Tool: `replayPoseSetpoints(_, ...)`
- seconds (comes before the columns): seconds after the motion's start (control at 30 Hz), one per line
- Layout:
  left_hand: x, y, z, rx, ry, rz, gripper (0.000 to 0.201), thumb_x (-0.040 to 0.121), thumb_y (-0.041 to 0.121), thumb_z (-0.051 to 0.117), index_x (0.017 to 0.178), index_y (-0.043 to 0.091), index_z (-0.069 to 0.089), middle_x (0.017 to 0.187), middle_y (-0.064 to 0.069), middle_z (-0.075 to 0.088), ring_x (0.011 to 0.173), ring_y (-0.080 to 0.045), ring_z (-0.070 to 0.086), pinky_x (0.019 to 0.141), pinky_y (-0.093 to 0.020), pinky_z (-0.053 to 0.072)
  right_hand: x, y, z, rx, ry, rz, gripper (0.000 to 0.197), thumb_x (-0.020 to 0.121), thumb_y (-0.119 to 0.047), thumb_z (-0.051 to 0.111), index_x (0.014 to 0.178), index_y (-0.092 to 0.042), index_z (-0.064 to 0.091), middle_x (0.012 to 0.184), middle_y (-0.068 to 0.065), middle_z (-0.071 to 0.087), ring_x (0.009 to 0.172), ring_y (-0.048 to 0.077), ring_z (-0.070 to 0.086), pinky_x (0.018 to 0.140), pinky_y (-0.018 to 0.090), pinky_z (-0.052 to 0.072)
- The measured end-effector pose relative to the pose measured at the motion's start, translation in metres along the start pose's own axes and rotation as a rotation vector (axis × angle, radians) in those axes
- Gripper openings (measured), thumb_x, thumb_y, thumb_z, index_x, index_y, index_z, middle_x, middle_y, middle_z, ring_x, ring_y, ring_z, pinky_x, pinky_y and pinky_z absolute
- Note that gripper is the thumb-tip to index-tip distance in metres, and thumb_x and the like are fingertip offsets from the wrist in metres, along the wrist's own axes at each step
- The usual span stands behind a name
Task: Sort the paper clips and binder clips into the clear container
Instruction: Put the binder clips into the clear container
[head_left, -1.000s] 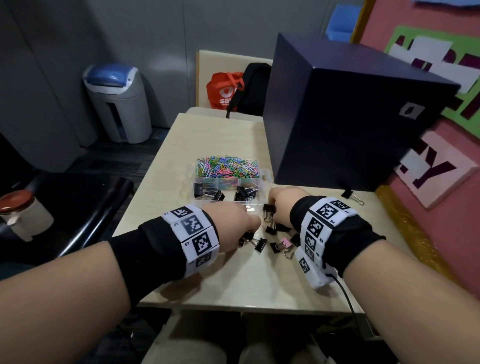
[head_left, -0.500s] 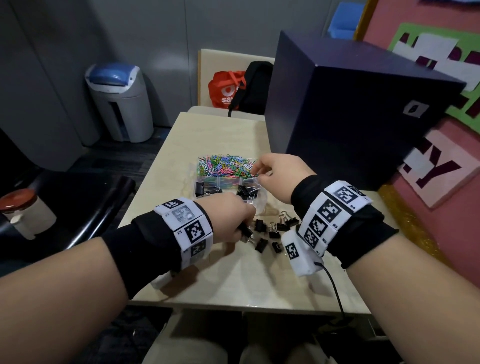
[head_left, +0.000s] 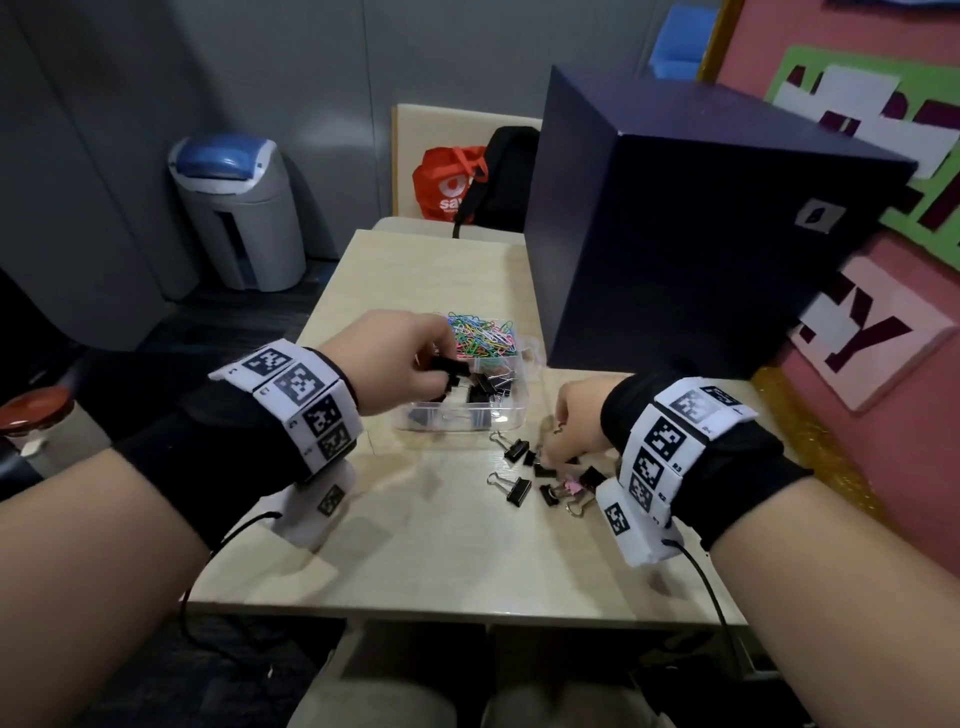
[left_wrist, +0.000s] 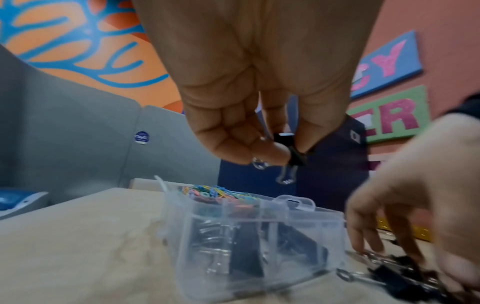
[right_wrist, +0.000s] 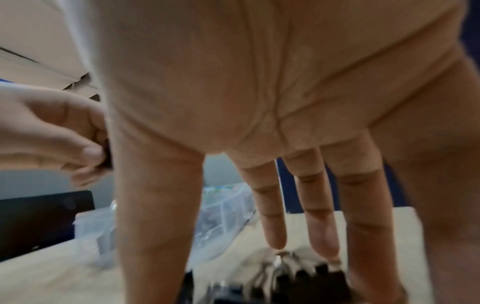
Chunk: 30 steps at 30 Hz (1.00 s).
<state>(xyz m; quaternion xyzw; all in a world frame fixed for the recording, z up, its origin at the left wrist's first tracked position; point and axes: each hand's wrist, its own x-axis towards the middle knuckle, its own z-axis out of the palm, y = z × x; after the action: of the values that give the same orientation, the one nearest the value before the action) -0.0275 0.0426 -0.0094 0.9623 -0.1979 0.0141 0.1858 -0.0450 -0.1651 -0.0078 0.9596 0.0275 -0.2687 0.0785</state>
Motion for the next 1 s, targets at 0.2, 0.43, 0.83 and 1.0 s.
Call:
replayPoseSetpoints(0.2, 0.004, -0.008, 0.008, 0.183, -0.059, -0.073, 0.036, 0.086, 0.032, 0.063, 0.121, 0.025, 0.058, 0.110, -0.001, 0.059, 0.096, -0.021, 0.059, 0.087, -0.031, 0.048, 0.003, -0.007, 0.010, 0.087, 0.047, -0.035, 0.051, 0.081, -0.038, 0.072, 0.125, -0.019, 0.054, 0.114, 0.004, 0.062, 0.083, 0.020, 0.058, 0.072, 0.029, 0.050)
replayPoseSetpoints(0.43, -0.012, 0.036, 0.045, 0.295, -0.358, 0.199, 0.042, 0.087, 0.039, 0.060, 0.127, 0.028, 0.053, 0.117, 0.001, 0.056, 0.107, -0.022, 0.058, 0.085, -0.030, 0.048, 0.008, -0.007, 0.015, 0.144, 0.059, -0.013, 0.043, 0.076, -0.031, 0.074, 0.116, -0.025, 0.057, 0.093, -0.001, 0.047, 0.056, 0.015, 0.050, 0.055, 0.022, 0.045)
replayPoseSetpoints(0.83, -0.008, 0.050, 0.060, 0.582, -0.381, 0.255, 0.023, 0.084, -0.001, 0.051, 0.106, 0.007, 0.055, 0.108, -0.011, 0.047, 0.097, -0.032, 0.055, 0.076, -0.041, 0.049, 0.011, -0.001, 0.019, 0.124, 0.002, 0.040, 0.038, 0.081, -0.031, 0.065, 0.114, -0.020, 0.050, 0.114, 0.007, 0.038, 0.083, 0.028, 0.054, 0.075, 0.034, 0.049)
replayPoseSetpoints(1.0, -0.003, 0.051, 0.055, 0.612, -0.442, 0.254, 0.026, 0.089, 0.001, 0.050, 0.113, 0.009, 0.053, 0.111, -0.011, 0.058, 0.102, -0.030, 0.058, 0.075, -0.034, 0.043, 0.016, -0.003, 0.021, 0.169, 0.033, 0.021, 0.048, 0.081, -0.026, 0.067, 0.121, -0.017, 0.043, 0.122, 0.008, 0.054, 0.092, 0.025, 0.057, 0.073, 0.033, 0.050)
